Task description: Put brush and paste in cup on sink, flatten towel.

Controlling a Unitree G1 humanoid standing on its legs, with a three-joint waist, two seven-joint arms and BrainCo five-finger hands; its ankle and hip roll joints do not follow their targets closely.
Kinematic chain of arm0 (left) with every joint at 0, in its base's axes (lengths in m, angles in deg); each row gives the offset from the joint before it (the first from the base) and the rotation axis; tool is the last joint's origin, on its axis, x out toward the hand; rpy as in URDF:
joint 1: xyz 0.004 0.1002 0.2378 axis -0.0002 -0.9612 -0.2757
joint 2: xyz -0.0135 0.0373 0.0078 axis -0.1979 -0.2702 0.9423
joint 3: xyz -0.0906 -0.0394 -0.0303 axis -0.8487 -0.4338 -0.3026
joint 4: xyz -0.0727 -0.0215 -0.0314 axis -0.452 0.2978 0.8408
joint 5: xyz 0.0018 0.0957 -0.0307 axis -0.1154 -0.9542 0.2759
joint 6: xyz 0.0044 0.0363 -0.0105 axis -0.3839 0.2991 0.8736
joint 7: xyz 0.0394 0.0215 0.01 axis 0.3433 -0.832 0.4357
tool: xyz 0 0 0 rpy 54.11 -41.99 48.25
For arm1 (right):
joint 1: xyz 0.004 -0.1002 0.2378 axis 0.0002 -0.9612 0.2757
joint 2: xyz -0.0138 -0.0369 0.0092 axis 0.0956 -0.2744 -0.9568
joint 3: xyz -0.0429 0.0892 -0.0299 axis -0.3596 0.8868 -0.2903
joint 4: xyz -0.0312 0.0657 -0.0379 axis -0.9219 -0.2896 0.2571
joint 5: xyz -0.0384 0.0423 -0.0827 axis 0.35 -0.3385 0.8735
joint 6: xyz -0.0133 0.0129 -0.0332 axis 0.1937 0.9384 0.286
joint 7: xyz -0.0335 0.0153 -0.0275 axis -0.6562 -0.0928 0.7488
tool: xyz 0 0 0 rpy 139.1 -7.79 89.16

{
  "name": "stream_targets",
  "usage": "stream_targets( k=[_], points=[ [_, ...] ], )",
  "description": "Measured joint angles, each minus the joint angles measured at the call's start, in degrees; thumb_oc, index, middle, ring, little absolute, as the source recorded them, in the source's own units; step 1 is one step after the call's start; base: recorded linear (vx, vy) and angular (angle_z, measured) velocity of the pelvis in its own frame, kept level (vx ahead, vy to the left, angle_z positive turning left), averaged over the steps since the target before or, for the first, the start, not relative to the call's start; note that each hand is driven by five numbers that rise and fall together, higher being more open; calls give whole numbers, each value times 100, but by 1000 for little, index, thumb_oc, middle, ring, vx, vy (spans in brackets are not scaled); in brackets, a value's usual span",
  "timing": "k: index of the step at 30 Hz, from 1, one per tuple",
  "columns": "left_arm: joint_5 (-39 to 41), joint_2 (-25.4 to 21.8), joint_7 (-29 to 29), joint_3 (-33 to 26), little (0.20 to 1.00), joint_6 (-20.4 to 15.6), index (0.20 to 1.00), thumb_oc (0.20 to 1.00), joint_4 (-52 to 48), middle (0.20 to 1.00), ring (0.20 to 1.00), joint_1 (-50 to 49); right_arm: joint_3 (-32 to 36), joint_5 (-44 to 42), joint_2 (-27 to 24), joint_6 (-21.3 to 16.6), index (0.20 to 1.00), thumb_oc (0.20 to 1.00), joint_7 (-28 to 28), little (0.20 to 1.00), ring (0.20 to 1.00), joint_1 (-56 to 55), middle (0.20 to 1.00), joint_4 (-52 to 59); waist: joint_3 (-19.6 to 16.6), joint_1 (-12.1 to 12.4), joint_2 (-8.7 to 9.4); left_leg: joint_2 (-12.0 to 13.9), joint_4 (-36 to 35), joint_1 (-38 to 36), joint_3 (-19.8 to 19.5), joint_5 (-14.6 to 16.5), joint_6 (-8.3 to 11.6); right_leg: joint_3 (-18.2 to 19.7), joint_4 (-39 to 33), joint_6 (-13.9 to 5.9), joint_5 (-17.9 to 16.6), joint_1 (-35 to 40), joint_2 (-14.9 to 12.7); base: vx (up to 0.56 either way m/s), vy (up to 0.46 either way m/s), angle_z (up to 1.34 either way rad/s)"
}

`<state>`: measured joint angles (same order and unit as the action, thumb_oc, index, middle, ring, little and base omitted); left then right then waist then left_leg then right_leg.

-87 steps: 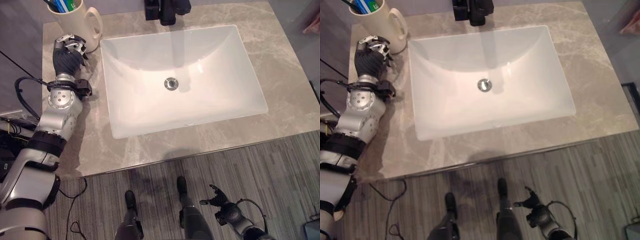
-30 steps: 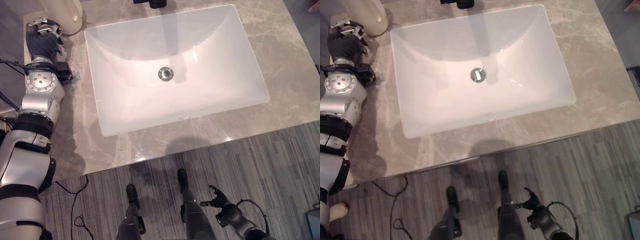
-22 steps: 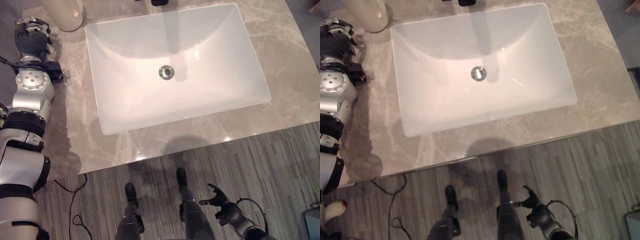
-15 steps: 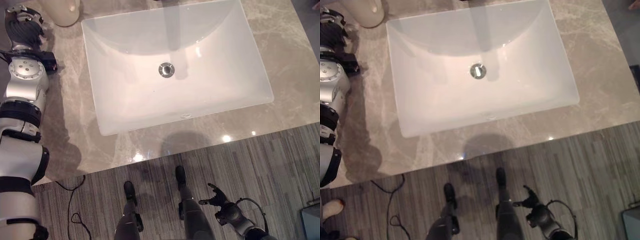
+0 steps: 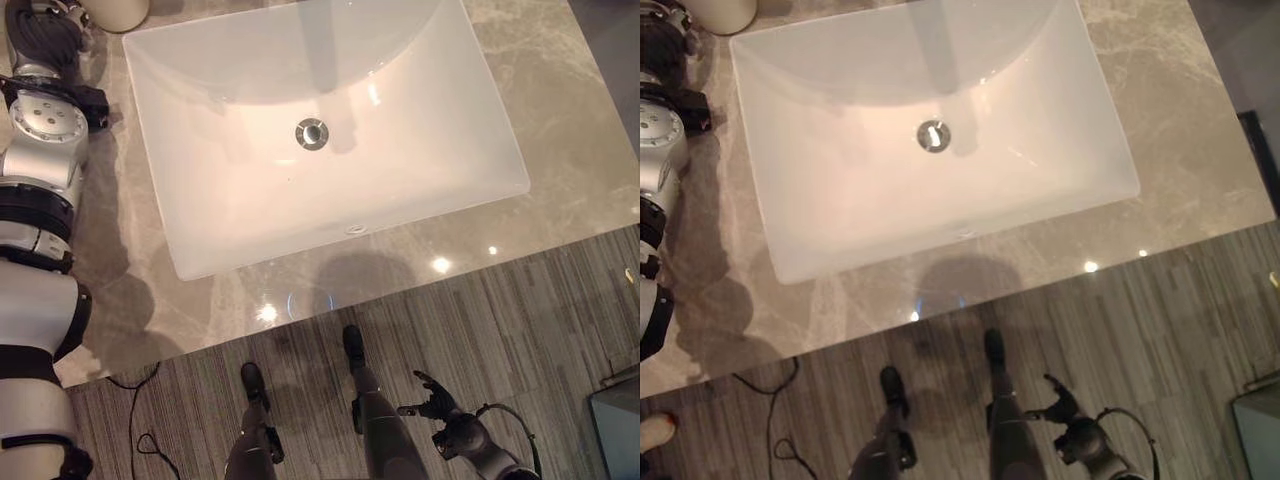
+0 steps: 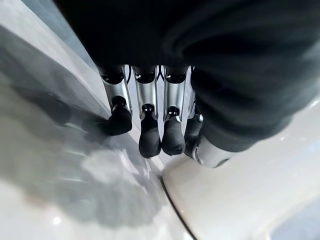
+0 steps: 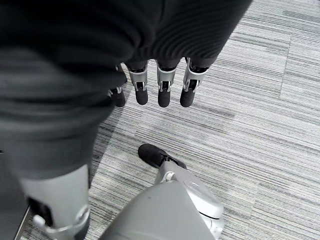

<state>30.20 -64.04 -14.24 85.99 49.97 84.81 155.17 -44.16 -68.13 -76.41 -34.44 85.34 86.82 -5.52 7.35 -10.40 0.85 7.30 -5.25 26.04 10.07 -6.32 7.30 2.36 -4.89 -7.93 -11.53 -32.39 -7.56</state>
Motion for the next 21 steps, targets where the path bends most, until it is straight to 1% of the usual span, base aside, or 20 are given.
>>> stream_targets(
  k=[6, 12, 15, 21],
  points=[
    [19, 288, -11, -1, 200, -56, 200, 200, -4, 200, 200, 63, -2, 2, 0, -35, 1000, 1000, -45, 1000, 1000, 4, 1000, 68, -79, -32, 94, -6, 0, -7, 21, -1, -1, 27, 0, -1, -19, -9, -1, 0, 0, 0],
    [19, 321, -21, 128, 200, -91, 200, 200, -3, 200, 200, 68, 0, 1, 4, -85, 1000, 1000, -43, 1000, 1000, -12, 1000, 87, -236, -64, 233, -24, 1, 13, 133, -1, -1, 105, 0, -4, -46, -93, -8, -11, -4, -6],
    [-3, 319, -12, 230, 200, -128, 200, 200, -24, 200, 200, 66, -1, 2, 4, -105, 1000, 1000, -43, 1000, 1000, -63, 1000, 70, -262, -64, 243, -52, 1, 25, 177, 1, -5, 173, 1, -21, -70, -139, -29, -24, -11, -6],
    [-234, 332, 18, 223, 200, -138, 200, 200, -53, 200, 200, 18, -1, 7, 5, -124, 1000, 1000, -41, 1000, 1000, -228, 1000, -116, -276, -66, 232, -56, 1, 27, 183, 0, -7, 184, 1, -20, -84, -149, -31, -3, -3, -1]
  ],
)
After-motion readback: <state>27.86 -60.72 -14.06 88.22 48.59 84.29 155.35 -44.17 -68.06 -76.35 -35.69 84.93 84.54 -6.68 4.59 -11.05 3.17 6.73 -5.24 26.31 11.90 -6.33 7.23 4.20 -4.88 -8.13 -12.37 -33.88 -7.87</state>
